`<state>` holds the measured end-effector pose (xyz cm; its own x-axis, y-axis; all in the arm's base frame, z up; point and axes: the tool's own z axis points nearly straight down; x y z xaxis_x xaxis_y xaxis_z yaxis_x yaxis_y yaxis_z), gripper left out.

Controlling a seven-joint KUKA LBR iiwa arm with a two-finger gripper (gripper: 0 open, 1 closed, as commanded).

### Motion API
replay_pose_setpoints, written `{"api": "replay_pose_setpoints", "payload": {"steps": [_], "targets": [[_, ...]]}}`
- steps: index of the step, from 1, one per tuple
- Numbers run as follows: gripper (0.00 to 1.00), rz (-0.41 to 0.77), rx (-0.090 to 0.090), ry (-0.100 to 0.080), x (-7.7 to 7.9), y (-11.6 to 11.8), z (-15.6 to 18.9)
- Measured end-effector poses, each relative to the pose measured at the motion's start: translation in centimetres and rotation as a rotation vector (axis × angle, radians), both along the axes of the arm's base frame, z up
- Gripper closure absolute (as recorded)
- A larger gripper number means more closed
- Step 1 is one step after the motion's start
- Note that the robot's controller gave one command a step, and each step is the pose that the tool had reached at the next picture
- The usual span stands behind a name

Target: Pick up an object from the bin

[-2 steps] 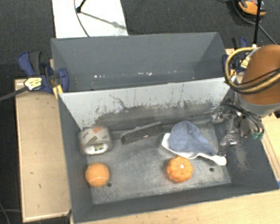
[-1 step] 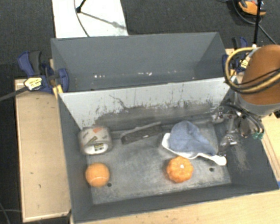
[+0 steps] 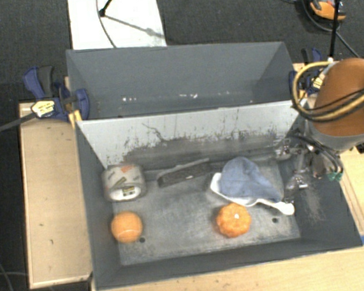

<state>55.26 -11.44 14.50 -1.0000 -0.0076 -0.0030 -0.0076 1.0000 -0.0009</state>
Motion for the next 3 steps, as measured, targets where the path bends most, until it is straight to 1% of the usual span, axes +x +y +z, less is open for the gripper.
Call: {"api": "replay_pose_setpoints", "payload": {"steps": [1, 2, 3], "targets": [[0.00, 0.243, 0.002, 0.005, -1.9, 1.1, 2.6], [1.00, 0.376, -0.005, -0.001, -1.6, -0.1, -6.9], [1.00, 0.377, -0.006, -0.001, -1.6, -0.1, -6.9]]}}
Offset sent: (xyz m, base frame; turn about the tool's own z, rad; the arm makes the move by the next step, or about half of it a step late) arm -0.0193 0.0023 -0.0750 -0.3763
